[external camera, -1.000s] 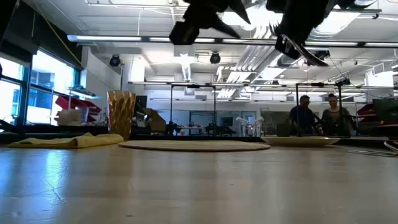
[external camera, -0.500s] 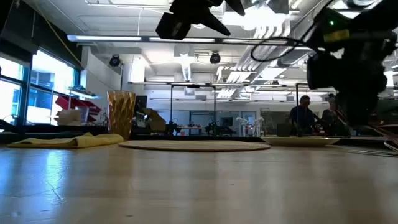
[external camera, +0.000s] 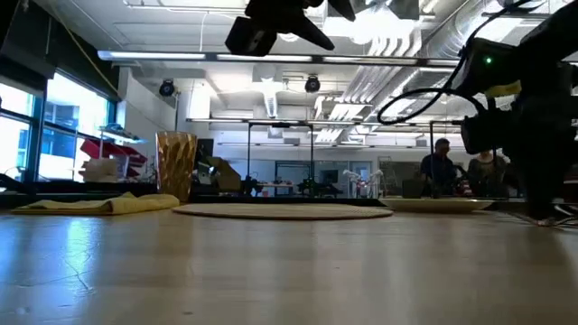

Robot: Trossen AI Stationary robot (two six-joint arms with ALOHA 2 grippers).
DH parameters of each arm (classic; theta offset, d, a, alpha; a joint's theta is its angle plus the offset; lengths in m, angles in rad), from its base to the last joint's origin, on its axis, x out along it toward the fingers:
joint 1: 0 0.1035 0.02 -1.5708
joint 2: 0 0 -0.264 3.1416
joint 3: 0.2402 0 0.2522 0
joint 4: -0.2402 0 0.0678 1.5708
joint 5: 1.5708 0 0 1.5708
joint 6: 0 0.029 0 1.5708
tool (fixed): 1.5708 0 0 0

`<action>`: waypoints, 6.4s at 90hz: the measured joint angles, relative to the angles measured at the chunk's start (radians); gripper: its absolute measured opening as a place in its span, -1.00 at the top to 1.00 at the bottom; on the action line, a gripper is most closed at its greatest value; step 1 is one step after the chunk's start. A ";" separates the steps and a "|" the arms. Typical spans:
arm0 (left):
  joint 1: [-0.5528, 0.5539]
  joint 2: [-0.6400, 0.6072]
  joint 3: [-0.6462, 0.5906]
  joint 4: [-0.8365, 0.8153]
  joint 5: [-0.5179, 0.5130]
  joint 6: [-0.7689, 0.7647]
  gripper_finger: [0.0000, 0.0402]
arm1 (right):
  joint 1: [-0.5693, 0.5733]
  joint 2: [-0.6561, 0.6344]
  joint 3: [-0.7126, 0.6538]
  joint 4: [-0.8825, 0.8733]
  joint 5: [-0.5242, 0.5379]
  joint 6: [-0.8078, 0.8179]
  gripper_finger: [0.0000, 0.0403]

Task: Set table place
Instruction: Move the light brown fork to the middle right of the table, then adjust the brown cup

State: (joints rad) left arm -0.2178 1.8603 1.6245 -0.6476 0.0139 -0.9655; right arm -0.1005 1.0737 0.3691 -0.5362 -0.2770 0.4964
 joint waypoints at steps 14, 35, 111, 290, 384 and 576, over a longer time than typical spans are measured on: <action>0.000 0.000 0.000 0.000 0.000 0.001 0.39 | 0.000 -0.001 0.002 -0.018 0.041 0.077 1.00; 0.000 0.000 0.000 -0.002 0.000 0.008 0.39 | 0.000 0.000 0.002 -0.034 0.052 0.141 0.84; 0.037 -0.015 0.000 -0.618 0.102 -0.178 0.39 | 0.067 0.001 0.347 -0.148 0.125 0.266 0.04; 0.893 -0.345 -0.527 -0.380 -0.040 0.640 0.46 | 0.156 0.000 0.356 0.087 0.281 0.726 0.04; 0.669 -0.177 -0.787 0.713 0.037 -0.099 0.47 | 0.159 0.000 0.356 0.089 0.238 0.753 0.04; 1.200 0.066 0.050 -0.837 -0.196 0.925 1.00 | 0.238 0.014 0.357 0.091 0.388 0.761 0.04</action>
State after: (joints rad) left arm 0.9819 1.9266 1.6749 -1.4849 -0.1826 -0.0404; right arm 0.1379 1.0882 0.7261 -0.4455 0.1108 1.2575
